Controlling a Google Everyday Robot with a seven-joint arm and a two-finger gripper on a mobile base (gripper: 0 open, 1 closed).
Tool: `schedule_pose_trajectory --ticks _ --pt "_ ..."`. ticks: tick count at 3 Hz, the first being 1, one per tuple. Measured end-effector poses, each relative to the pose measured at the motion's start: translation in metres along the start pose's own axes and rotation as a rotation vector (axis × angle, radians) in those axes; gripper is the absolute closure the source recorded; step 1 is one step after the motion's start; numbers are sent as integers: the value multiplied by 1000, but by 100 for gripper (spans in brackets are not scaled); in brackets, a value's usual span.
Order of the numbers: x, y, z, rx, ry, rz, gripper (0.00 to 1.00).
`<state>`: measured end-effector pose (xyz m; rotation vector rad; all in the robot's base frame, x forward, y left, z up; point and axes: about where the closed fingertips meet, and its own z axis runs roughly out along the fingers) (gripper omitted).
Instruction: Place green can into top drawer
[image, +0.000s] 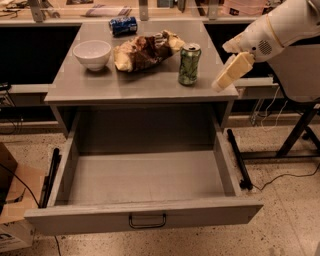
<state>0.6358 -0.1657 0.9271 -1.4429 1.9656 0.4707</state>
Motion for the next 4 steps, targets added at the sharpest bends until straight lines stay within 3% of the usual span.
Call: schedule_pose_trajectory --ticks 2,4 --pt "-2 -10 43 62 -122 80 0" --pt "-23 -33 88 79 -256 106 0"
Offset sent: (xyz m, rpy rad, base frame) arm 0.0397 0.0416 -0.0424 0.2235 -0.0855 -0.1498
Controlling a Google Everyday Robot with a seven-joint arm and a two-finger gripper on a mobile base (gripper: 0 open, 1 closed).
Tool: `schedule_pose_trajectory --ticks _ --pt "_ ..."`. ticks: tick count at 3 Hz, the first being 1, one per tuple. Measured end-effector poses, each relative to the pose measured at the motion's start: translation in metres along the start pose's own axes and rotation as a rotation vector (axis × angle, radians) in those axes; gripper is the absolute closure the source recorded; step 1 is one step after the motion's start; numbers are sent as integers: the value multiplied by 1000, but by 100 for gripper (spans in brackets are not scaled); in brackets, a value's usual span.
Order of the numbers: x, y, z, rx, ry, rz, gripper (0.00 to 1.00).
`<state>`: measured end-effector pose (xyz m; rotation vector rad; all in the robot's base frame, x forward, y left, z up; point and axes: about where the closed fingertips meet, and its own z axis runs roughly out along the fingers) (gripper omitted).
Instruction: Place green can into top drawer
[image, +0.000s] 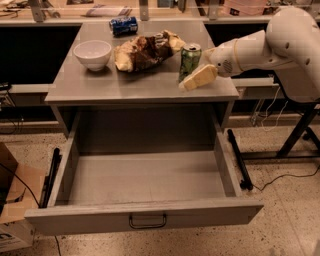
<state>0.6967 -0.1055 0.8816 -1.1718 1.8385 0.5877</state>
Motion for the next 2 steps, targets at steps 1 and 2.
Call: schedule_pose_trajectory --ticks 1,2 --pt "-4 -11 21 -13 -41 14 0" --pt "-8 -22 33 -17 -43 14 18"
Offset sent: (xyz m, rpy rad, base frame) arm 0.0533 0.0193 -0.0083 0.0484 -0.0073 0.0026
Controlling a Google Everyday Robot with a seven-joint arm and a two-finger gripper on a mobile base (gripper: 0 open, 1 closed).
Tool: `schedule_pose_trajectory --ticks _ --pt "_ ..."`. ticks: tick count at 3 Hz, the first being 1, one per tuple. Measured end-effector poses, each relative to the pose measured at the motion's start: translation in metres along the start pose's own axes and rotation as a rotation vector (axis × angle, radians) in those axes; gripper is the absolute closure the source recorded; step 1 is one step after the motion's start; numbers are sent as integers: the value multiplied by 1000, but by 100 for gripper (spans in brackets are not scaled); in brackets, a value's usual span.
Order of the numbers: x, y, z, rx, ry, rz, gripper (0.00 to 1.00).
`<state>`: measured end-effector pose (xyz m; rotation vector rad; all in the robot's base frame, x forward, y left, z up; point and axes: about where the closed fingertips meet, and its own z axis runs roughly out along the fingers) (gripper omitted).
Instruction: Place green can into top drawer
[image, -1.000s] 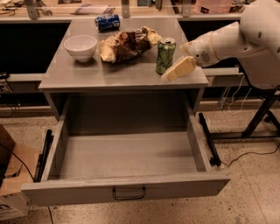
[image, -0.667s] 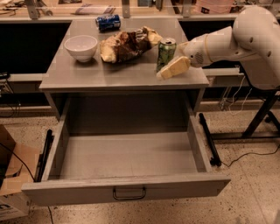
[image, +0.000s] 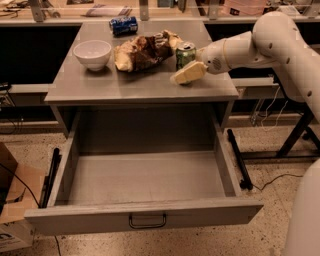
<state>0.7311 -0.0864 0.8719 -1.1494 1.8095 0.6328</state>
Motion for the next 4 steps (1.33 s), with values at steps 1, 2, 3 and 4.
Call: schedule_pose_trajectory --ticks 1,2,3,4 --pt "-1 1 -2 -21 -7 -13 42" --pt "3 11 -9 -52 -22 -33 65" --pt "-1 50 -41 -38 -88 -14 96" --pt "2 114 -70 -63 -80 -28 100"
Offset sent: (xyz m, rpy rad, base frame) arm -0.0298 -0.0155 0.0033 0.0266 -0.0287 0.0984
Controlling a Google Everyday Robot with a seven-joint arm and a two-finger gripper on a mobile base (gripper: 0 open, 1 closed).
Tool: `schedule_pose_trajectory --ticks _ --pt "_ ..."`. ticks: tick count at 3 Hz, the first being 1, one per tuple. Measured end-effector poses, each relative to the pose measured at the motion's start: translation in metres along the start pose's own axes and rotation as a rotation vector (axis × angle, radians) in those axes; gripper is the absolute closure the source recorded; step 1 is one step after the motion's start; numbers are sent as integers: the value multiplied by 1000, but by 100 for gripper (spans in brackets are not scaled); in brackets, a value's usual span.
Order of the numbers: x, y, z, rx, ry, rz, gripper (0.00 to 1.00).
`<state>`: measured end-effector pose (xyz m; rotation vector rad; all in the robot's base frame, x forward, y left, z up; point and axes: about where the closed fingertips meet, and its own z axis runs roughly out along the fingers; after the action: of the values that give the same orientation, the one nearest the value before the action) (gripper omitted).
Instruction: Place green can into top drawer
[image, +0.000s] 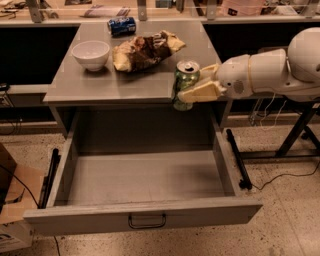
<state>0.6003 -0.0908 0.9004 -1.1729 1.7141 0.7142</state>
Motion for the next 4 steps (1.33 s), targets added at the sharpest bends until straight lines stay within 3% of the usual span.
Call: schedule_pose_trajectory --ticks 1,2,3,4 --pt "30 89 -15 -124 66 -38 100" --pt "30 89 -15 -124 66 -38 100" --pt "46 96 2 -102 89 -4 100" --pt "82 109 23 -85 104 31 100"
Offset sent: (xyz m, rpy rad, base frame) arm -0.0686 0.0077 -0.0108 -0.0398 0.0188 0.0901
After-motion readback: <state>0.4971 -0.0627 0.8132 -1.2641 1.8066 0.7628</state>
